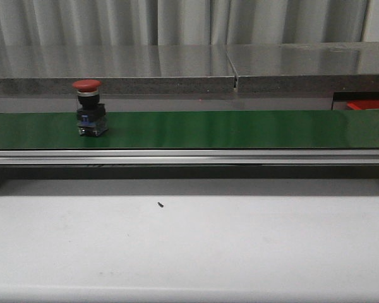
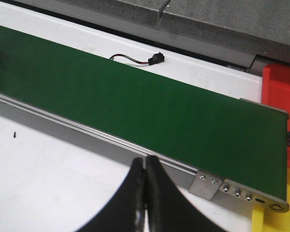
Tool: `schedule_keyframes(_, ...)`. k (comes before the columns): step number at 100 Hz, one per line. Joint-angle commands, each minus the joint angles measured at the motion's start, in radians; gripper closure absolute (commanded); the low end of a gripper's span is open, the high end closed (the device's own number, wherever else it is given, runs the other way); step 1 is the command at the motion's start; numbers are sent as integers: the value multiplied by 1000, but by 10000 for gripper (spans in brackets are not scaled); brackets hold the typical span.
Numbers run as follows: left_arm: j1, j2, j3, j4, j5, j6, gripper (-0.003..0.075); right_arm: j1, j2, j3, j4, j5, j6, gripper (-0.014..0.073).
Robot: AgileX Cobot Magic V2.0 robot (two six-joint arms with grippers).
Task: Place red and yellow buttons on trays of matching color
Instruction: 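Move the left gripper over a yellow button and grasp it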
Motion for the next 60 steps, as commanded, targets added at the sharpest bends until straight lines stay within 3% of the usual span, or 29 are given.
schedule_keyframes(1, -38, -123, -37, -37, 5, -3, 695, 2, -4, -26, 23, -52, -7, 692)
schedule_keyframes(33, -206, -309, 67, -35, 32, -3, 695, 2, -4, -26, 23, -52, -7, 692)
schedule_keyframes(60, -293, -325, 215, -35, -39, -3, 695, 2, -4, -26, 23, -52, -7, 692)
